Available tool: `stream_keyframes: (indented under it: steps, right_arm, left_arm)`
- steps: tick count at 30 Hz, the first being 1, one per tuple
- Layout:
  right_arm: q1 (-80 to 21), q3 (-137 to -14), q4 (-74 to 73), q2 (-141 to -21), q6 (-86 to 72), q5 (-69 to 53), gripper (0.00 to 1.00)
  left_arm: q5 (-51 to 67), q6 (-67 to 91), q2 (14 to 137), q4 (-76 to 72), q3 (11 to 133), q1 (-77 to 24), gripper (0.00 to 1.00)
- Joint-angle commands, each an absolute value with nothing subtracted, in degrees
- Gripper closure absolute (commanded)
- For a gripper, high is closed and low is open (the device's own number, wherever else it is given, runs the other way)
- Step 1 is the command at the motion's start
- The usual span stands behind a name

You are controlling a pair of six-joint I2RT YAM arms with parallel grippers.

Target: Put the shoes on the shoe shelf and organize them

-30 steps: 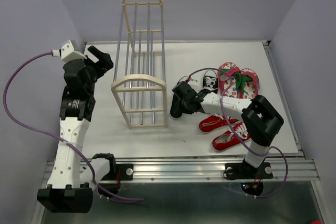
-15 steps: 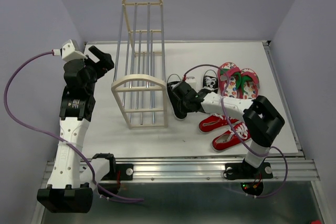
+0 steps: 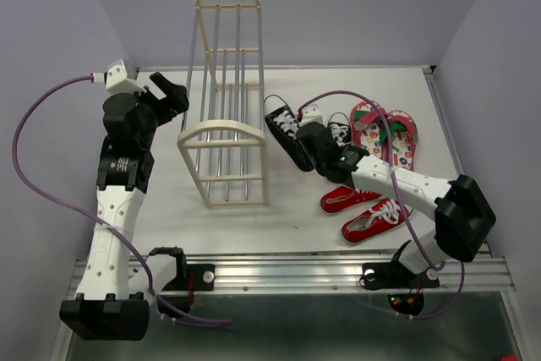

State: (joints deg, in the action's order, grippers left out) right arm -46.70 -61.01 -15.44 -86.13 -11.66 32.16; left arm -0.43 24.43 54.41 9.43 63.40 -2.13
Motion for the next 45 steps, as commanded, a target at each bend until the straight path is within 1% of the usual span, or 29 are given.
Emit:
stream_keyframes:
  steps: [1, 6, 12, 15, 17, 19, 20, 21, 23, 25, 26, 30, 33, 35, 41, 45]
  right_arm:
    - [-45.27, -62.58, -7.03, -83.67, -5.1, 27.17, 0.99]
    - [-42.28, -63.02, -7.03, -81.83, -3.08, 17.61, 0.99]
    - [-41.66, -63.02, -7.21, -81.56, -1.76, 11.35, 0.99]
    - [-41.14, -63.1, -7.21, -82.26, -0.71, 8.28, 0.99]
    - [-41.13, -63.28, -6.95, -82.53, -0.62, 5.37, 0.99]
    - [-41.13, -63.98, -6.77, -82.97, 2.28, 4.14, 0.99]
    - [-40.61, -64.33, -6.68, -83.4, 3.16, 3.52, 0.99]
    - [-40.61, -64.77, -6.51, -83.5, 3.77, 2.65, 0.99]
    - [-40.61, -65.13, -6.07, -83.93, 6.31, 0.54, 0.99]
    - [-40.61, -65.56, -5.54, -84.46, 7.55, -4.19, 0.99]
    - [-40.61, -65.83, -5.54, -84.81, 8.52, -5.35, 0.99]
    - [-39.29, -67.85, -7.03, -87.27, 9.93, -6.5, 0.99]
    - [-38.68, -68.9, -6.94, -89.03, 10.72, -12.37, 0.99]
    - [-38.67, -70.83, -7.12, -91.13, 11.07, -14.14, 0.99]
    - [-38.67, -77.07, -8.7, -96.67, 10.99, -20.03, 0.99]
    - [-38.67, -80.94, -10.45, -101.24, 9.32, -21.27, 0.99]
  left_arm:
    - [6.31, 20.93, 55.63, 5.89, 66.79, -2.11, 0.01]
    - [11.16, 19.86, 57.3, 3.96, 67.06, -2.11, 0.01]
    - [16.95, 19.34, 59.68, 3.17, 69.17, -2.11, 0.01]
    - [16.96, 19.25, 60.91, 3.08, 69.61, -2.11, 0.01]
    - [16.96, 18.98, 61.61, 3.16, 69.7, -2.11, 0.1]
    - [16.96, 18.72, 62.14, 3.08, 69.52, -2.11, 0.25]
    - [16.96, 18.81, 62.4, 3.16, 69.43, -2.11, 0.28]
    - [16.96, 18.9, 62.49, 3.08, 69.26, -2.11, 0.28]
    - [17.31, 18.72, 62.84, 2.99, 69.17, -2.11, 0.35]
    - [17.66, 18.72, 62.84, 2.81, 69.0, -2.11, 0.39]
    - [17.84, 18.72, 62.84, 2.81, 68.91, -2.11, 0.43]
    - [17.93, 18.63, 63.02, 2.46, 68.56, -2.11, 0.52]
    - [18.02, 18.54, 63.28, 2.46, 68.38, -2.11, 0.64]
    - [18.28, 18.46, 63.63, 2.46, 68.29, -2.11, 0.71]
    - [18.54, 18.63, 64.07, 2.37, 68.12, -2.11, 0.74]
    - [17.93, 19.16, 64.07, 2.37, 67.94, -2.11, 0.76]
